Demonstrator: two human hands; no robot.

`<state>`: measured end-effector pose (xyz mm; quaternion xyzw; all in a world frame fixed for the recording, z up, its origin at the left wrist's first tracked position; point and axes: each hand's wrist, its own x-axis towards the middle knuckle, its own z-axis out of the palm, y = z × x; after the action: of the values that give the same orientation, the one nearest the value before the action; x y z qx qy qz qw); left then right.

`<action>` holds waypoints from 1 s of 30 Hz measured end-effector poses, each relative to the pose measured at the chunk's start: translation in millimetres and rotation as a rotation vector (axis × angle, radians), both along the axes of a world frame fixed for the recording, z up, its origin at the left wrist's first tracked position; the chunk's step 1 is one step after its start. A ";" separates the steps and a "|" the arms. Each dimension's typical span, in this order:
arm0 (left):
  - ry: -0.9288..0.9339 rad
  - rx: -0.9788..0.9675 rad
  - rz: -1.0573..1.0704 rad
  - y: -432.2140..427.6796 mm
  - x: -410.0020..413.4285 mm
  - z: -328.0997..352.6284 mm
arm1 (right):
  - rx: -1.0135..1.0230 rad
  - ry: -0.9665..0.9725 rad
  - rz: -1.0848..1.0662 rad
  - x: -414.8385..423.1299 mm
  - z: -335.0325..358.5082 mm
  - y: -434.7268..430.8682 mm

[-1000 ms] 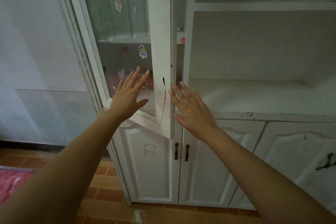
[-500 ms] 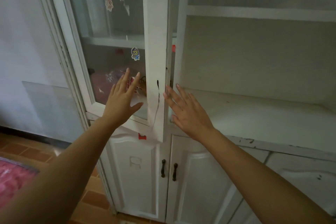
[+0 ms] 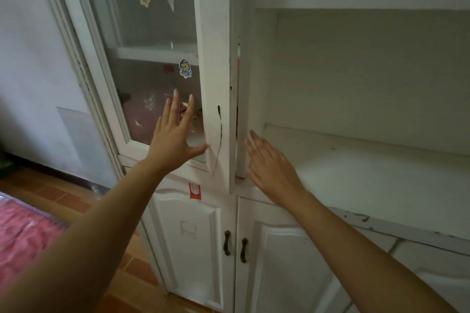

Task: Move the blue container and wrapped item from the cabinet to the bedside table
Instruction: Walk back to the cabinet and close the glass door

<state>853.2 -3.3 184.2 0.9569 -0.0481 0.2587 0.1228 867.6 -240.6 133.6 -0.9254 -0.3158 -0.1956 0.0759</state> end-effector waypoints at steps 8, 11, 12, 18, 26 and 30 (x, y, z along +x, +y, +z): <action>0.023 -0.035 0.086 -20.3 9.5 -0.6 | -0.092 0.391 -0.124 15.8 -38.0 -10.6; 0.016 -0.055 0.102 -24.7 16.5 -3.2 | -0.124 0.440 -0.148 18.1 -43.6 -11.0; 0.010 -0.056 0.109 -25.6 19.2 -3.8 | -0.131 0.445 -0.148 18.5 -44.7 -11.1; -0.005 -0.079 0.125 -31.6 32.7 -5.6 | -0.185 0.463 -0.144 27.0 -42.3 -9.7; -0.011 -0.093 0.141 -33.4 42.4 -7.9 | -0.266 0.499 -0.134 26.4 -44.0 -12.1; -0.016 -0.088 0.152 -34.9 43.2 -8.6 | -0.263 0.497 -0.142 23.4 -42.8 -11.7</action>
<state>896.3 -38.2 175.6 0.9493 0.0350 0.2770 0.1446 890.9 -252.3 90.8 -0.9666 -0.2447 0.0749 0.0166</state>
